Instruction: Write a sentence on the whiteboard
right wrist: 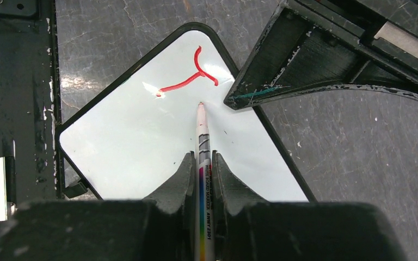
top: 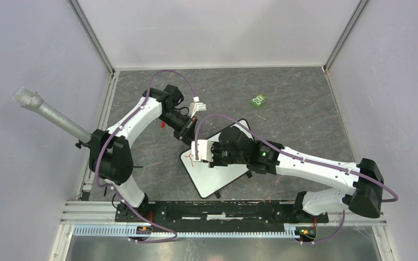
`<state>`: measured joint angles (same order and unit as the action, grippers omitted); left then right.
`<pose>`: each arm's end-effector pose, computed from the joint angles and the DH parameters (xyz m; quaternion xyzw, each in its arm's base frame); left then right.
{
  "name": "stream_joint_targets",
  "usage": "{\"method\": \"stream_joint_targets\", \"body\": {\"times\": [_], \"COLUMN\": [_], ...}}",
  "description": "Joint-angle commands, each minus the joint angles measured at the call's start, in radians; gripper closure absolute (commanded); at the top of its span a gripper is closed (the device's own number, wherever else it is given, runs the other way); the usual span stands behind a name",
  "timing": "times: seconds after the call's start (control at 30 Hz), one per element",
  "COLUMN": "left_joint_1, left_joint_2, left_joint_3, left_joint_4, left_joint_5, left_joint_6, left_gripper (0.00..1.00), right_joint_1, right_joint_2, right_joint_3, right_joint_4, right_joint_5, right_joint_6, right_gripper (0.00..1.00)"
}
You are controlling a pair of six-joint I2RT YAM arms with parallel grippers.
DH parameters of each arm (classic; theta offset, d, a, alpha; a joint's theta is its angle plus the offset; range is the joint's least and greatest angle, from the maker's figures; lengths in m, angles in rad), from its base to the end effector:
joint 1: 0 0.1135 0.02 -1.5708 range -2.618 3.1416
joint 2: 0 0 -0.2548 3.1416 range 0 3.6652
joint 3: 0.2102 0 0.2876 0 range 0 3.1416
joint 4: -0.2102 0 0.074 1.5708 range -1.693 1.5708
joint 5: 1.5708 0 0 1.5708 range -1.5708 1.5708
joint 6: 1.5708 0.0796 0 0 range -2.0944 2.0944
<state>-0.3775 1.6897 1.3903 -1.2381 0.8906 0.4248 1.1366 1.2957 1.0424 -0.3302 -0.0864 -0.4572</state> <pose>0.2940 -0.1832 0.2169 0.3590 0.8279 -0.4302 0.0252 0.1478 0.3350 0.2619 -0.6435 0.6003 0.1936 0.4337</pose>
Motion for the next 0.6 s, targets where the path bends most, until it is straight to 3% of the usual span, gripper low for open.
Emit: {"method": "stream_joint_targets", "body": {"times": [0.0, 0.57], "left_joint_1": [-0.005, -0.006], "left_joint_2": [-0.036, -0.037], "left_joint_3": [-0.001, -0.004], "left_joint_4": [-0.006, -0.006], "left_joint_5": [0.005, 0.004], "left_joint_6": [0.036, 0.037], "left_gripper": [0.98, 0.98], "right_joint_1": [-0.001, 0.009], "right_joint_2": [0.018, 0.014], "right_joint_3": [0.045, 0.000], "right_joint_4": [0.039, 0.019], "right_joint_5": [0.005, -0.045], "right_joint_6": [0.014, 0.002], "right_gripper": [1.00, 1.00]}}
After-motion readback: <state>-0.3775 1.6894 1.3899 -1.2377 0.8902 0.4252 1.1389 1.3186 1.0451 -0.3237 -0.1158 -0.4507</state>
